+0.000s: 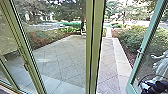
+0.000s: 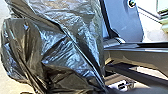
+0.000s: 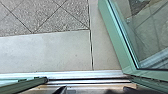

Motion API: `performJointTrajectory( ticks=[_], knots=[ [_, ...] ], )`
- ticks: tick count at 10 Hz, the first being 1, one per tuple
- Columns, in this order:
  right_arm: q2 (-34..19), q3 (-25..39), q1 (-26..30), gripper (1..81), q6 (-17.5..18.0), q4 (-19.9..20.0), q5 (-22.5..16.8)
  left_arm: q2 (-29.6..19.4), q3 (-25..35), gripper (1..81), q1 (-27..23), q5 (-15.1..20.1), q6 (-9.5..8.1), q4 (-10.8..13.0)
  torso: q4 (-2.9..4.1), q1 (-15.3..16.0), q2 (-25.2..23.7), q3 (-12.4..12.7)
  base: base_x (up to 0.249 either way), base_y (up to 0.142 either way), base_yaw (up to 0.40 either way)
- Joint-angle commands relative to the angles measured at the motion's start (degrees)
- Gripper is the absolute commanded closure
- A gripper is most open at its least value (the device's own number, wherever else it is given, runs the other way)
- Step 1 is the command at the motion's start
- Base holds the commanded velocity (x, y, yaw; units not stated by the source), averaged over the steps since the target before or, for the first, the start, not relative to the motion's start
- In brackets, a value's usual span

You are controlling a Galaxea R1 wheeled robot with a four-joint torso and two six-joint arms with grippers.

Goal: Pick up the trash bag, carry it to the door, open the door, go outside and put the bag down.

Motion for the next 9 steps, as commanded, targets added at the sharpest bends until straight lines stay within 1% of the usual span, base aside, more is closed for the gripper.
performJointTrajectory(
  ticks=[1,3,5,7,8,9],
  knots=[
    [-0.05,5.86,-4.65,1.0,-5.35,4.46,0.41,0.25,0.21,81.1,-1.87,3.47,0.09,0.04,0.0,0.0,0.02,0.0,0.0,0.0,0.0],
    [1.88,7.53,-10.89,1.0,-6.21,4.46,3.64,0.25,0.21,81.1,-1.87,3.47,0.09,0.13,0.0,0.0,0.0,0.0,0.0,0.0,0.0],
    [4.52,6.38,-15.21,1.0,-10.8,4.72,5.6,0.25,0.21,81.1,-1.96,3.47,0.09,0.13,0.0,0.0,0.0,0.02,0.0,0.0,0.0],
    [7.07,5.33,-19.6,1.0,-11.32,4.37,7.27,0.25,0.21,81.1,-2.04,3.47,0.09,0.13,0.0,0.0,0.0,0.02,0.0,0.0,0.0],
    [7.94,5.5,-21.9,1.0,-11.58,3.93,9.71,0.17,0.21,81.1,-2.04,3.47,0.09,0.13,0.0,0.0,0.0,0.04,0.0,0.0,0.0],
    [9.09,5.77,-24.53,1.0,-12.55,3.58,10.43,0.08,0.21,81.1,-2.13,3.47,0.09,0.13,0.0,0.0,0.0,0.04,0.0,0.0,0.0]
  ],
)
